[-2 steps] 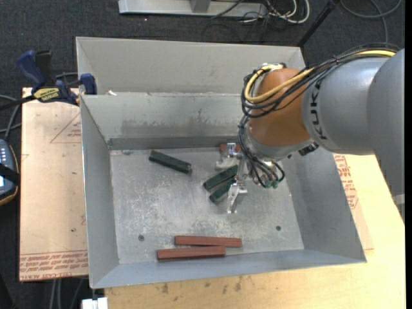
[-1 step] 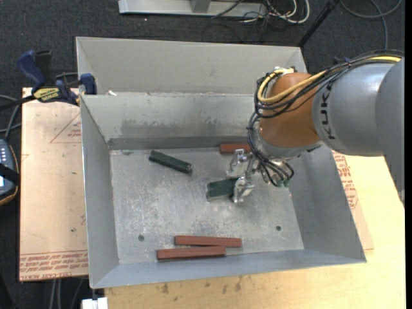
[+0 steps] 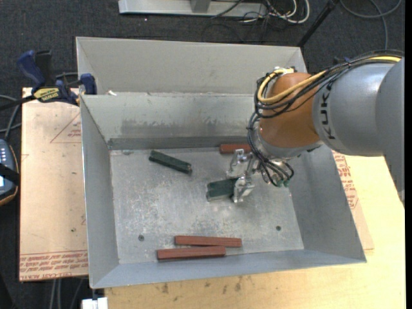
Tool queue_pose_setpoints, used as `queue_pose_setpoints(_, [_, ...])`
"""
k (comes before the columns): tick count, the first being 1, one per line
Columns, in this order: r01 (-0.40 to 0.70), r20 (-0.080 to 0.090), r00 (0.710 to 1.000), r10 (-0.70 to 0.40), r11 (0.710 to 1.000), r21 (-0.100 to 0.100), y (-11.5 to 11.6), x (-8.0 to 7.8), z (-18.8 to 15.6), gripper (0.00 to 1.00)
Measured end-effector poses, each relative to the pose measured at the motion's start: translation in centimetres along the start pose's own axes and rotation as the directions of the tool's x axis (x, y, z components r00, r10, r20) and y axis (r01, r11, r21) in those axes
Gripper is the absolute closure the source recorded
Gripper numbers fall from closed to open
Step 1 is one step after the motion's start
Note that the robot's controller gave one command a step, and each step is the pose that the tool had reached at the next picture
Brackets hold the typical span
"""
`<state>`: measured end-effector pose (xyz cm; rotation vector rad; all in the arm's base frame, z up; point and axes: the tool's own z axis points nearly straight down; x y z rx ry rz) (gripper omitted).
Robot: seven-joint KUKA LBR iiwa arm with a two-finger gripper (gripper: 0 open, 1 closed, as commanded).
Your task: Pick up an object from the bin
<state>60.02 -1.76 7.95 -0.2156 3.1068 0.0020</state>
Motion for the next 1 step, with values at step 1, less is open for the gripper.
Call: queue_pose_setpoints(1, [0.009, -0.019, 1.000, -0.009, 1.000, 0.001, -3.95, 0.17, -16.76, 1.00])
